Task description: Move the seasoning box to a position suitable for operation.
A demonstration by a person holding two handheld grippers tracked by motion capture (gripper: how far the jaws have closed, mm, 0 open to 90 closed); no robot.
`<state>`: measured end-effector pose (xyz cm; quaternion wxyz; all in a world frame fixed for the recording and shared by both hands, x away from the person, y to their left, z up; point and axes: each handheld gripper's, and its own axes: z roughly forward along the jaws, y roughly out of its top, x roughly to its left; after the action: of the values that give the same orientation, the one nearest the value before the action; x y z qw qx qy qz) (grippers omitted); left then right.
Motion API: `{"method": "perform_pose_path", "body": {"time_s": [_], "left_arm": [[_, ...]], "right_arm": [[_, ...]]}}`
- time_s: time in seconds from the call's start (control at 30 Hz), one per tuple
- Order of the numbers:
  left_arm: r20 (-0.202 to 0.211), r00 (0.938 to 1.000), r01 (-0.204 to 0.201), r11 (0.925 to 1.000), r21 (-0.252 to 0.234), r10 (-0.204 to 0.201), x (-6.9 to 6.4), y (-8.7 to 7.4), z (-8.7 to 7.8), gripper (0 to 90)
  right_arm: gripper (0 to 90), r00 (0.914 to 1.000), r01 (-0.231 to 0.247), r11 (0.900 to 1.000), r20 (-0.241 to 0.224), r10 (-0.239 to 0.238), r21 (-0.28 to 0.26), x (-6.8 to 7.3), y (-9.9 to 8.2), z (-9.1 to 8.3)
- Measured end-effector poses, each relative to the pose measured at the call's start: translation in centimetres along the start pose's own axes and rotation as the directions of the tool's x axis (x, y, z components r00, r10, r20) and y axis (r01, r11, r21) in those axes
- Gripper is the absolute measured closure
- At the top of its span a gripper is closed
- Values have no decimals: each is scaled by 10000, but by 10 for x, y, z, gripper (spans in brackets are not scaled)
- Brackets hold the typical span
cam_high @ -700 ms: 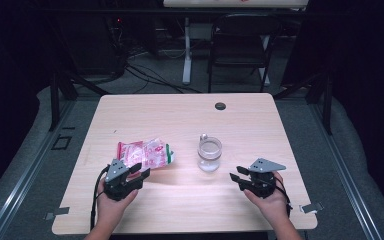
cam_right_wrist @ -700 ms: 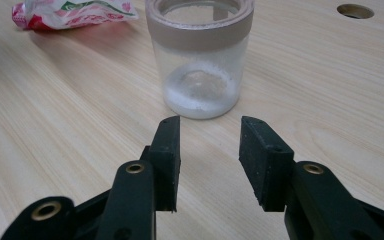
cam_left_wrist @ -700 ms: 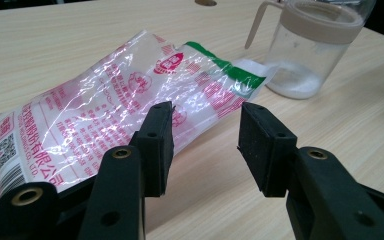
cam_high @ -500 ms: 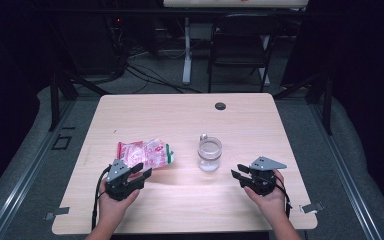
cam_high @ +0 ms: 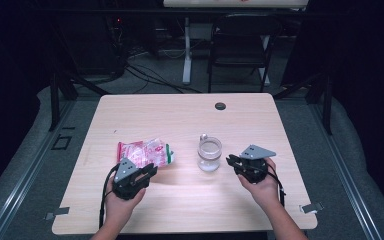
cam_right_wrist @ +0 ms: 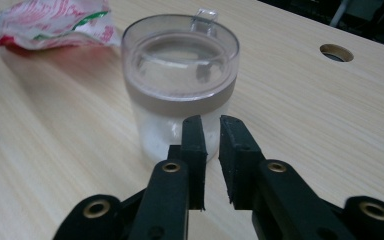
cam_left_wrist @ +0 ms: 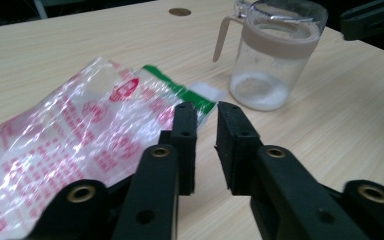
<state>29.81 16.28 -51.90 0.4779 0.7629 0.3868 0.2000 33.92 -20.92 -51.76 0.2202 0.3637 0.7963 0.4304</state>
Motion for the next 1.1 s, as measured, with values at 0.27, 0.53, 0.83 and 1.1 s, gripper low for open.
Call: {"method": "perform_pose_path", "body": {"time_s": [0.27,0.53,0.83,1.1], "left_arm": [[555,9978,353,9992,164,-361,-28,42,51,900],[-471,9988,151,9924,1223,-93,-44,51,109,900],[-696,9966,542,9878,1461,-444,-51,54,131,900],[-624,9971,522,9867,1539,-431,-51,53,132,900]], "right_arm": [[871,9974,-714,9971,77,717,-271,-15,11,18],[884,9981,-617,9978,49,618,-249,-22,8,30],[866,9971,-759,9960,-127,754,-465,-27,10,39],[900,9979,-629,9978,-131,626,-211,-25,10,46]]}}
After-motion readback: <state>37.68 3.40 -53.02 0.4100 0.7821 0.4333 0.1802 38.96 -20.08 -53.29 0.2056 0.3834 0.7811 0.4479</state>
